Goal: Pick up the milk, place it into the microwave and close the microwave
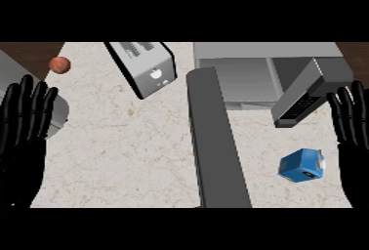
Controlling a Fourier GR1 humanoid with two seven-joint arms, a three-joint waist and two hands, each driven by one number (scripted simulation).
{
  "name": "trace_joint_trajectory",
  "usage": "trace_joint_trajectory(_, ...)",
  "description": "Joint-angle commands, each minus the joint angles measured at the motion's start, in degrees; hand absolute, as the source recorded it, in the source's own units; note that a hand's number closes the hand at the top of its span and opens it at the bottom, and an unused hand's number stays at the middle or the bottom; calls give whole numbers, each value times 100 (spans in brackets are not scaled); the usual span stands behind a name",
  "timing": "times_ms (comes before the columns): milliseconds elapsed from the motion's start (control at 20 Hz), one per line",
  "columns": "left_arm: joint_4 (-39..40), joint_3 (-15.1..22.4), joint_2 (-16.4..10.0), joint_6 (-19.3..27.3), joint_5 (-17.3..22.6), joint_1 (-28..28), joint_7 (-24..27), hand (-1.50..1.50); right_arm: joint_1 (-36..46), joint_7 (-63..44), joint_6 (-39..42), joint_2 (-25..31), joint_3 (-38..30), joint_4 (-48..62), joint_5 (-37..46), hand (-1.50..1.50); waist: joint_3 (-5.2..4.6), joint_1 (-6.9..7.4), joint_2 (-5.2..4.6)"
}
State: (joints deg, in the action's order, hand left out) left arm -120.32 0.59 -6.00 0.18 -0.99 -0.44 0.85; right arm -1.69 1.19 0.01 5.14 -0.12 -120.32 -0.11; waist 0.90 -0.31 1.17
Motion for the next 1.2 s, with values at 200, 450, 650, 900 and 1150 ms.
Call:
trace_joint_trajectory(200,312,211,144,25,-332,-157,43,-150,244,-571,476,515,-663,-313,-644,-150,-90,12,-114)
trace_joint_trajectory(450,410,437,584,416,-187,658,179,-150,539,-1235,475,520,-1058,17,-1723,-150,-92,40,-113)
trace_joint_trajectory(650,117,581,594,495,-187,906,-18,-150,166,-1327,532,533,-1210,-416,-1819,-150,-92,28,-110)
trace_joint_trajectory(900,-691,642,558,403,-144,1279,-348,-150,-347,-739,776,325,-1127,-31,-1423,-150,-90,31,-109)
trace_joint_trajectory(1150,-837,1013,597,596,-380,1445,-458,-150,-280,-11,1086,332,-1330,1079,-1249,-150,-88,40,-116)
